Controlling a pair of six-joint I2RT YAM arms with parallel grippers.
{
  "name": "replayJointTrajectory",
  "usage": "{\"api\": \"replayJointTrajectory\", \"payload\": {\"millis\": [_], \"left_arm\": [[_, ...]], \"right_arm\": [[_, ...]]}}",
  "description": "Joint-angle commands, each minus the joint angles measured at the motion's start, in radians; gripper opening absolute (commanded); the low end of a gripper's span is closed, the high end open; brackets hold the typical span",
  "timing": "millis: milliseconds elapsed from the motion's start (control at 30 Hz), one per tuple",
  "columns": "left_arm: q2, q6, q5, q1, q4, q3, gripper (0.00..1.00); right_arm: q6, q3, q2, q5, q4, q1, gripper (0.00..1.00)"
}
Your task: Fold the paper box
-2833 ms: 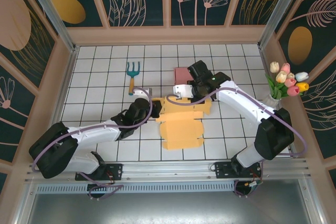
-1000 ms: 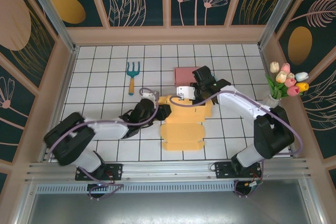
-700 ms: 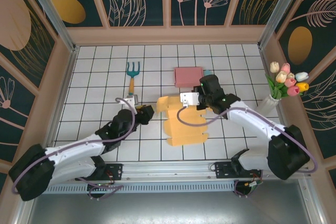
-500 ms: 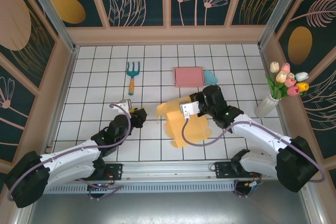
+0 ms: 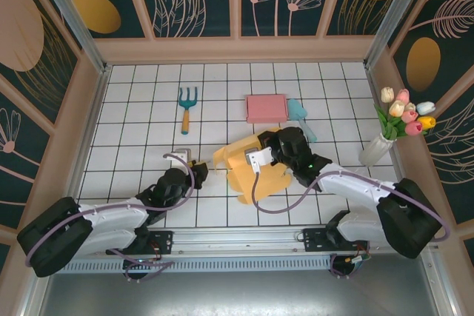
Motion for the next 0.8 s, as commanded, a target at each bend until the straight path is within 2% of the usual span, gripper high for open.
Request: {"api": "replayJointTrajectory", "payload": {"millis": [0,767], "left_arm": [[0.014,0.044,0.036,-0.008,0.094,-0.011,0.43],[0.281,0.079,0.230,-0.008,0.266,0.074,0.44]], "right_arm": [[-0.021,-0.027,0.035,0.001,0.067,-0.012,0.00],[-0.088,-0.051,0.116,0.040,0.025,-0.037,0.00]]}}
